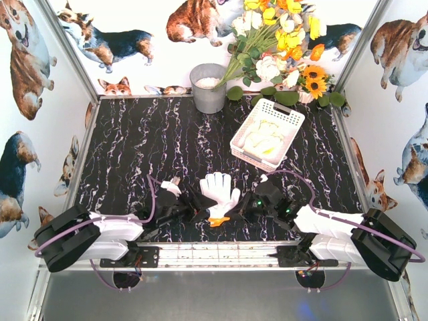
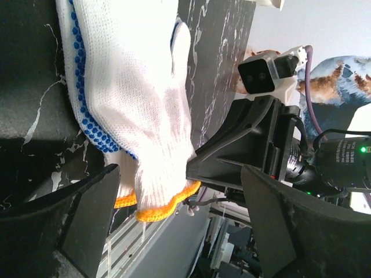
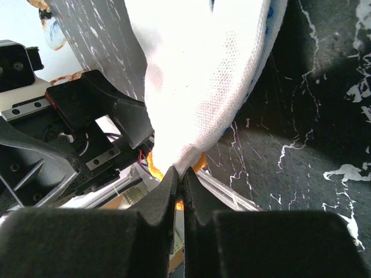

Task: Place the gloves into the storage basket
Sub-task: Pick up the glove from the center of the board.

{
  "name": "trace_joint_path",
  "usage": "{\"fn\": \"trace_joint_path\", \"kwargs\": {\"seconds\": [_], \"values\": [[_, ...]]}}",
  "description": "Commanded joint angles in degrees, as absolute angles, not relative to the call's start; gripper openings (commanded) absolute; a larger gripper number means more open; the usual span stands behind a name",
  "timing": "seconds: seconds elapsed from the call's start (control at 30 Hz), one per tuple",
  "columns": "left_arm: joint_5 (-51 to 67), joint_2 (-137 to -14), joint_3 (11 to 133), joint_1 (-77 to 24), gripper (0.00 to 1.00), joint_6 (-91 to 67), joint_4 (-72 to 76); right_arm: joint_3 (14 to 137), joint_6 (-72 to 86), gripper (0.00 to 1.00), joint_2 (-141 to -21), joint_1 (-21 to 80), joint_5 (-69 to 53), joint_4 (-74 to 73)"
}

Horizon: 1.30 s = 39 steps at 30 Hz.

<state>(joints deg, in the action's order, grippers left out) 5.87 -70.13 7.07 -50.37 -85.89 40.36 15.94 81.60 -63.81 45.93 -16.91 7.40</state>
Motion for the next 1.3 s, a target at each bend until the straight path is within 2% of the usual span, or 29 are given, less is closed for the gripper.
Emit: {"fn": "trace_joint_path", "kwargs": {"seconds": [0.0, 0.17, 0.3, 0.53, 0.63, 1.0, 1.27], "values": [[4.51, -69.09, 6.9, -49.96, 0.78, -85.22, 38.44, 16.43, 82.09, 0.0, -63.72, 45.53, -17.68, 11.54], [5.18, -70.0, 8.48, -49.92, 0.77, -84.27, 33.14, 16.53, 82.11, 0.0, -66.15, 45.57, -18.23, 12.56], [5.19, -70.13, 8.91, -49.92, 0.79, -83.91, 31.32, 16.19, 82.71, 0.0, -66.57, 45.53, -18.23, 13.73], [10.71, -78.06, 9.78, -49.92, 0.95, -86.17, 40.99, 16.27, 85.29, 0.0, -66.21, 45.53, -18.47, 17.75], [11.09, -79.6, 10.23, -49.92, 0.98, -86.55, 42.49, 16.17, 86.03, 0.0, -65.6, 45.55, -18.33, 18.14], [8.42, -80.1, 11.16, -49.92, 1.0, -87.41, 44.86, 16.06, 87.09, 0.0, -64.42, 45.53, -17.9, 18.31], [6.06, -81.92, 12.4, -49.92, 0.91, -89.03, 48.42, 15.38, 88.56, 0.0, -64.59, 45.53, -18.28, 20.86]]}}
